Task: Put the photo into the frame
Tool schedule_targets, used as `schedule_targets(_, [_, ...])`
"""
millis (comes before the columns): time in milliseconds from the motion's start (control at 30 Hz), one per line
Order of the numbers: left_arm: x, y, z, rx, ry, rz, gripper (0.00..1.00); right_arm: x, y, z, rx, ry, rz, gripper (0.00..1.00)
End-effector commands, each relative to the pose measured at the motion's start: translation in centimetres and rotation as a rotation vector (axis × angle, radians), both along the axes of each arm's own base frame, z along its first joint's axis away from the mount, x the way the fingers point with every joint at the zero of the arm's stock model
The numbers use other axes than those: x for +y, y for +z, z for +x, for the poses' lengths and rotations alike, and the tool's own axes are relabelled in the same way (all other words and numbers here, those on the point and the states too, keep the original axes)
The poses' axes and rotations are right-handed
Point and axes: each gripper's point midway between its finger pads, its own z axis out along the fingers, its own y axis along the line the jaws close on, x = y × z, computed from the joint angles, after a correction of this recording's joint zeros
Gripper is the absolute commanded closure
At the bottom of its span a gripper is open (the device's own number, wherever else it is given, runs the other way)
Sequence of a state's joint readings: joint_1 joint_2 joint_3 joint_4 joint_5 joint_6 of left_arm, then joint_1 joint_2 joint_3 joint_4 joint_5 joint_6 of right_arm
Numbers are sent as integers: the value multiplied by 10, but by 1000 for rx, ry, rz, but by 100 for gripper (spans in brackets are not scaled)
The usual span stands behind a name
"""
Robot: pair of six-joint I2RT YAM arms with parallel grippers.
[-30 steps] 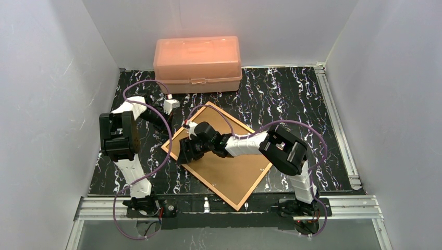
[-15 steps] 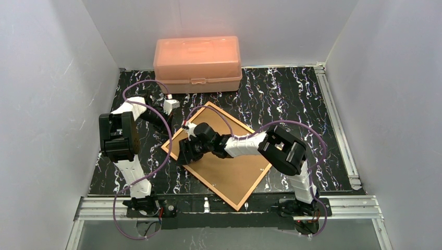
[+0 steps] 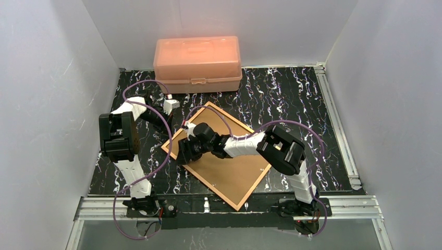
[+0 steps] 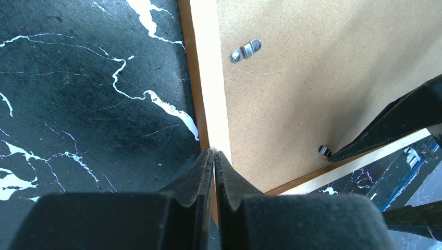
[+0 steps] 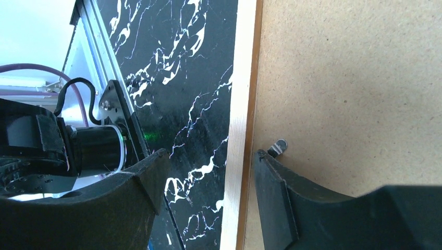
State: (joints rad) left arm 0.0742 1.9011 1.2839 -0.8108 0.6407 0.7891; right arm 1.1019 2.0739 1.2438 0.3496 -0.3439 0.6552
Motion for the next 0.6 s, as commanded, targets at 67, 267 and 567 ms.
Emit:
schedule_targets(67, [-8, 11, -21, 39, -27, -14, 97, 14, 5, 4, -29, 13, 37, 32])
schedule_targets(267, [-10, 11, -22, 41, -32, -13, 97, 17, 8, 4, -33, 22, 51, 32])
schedule_targets(567, [-6, 14, -22, 36, -43, 4, 97, 9, 70, 9, -111, 15, 164, 32])
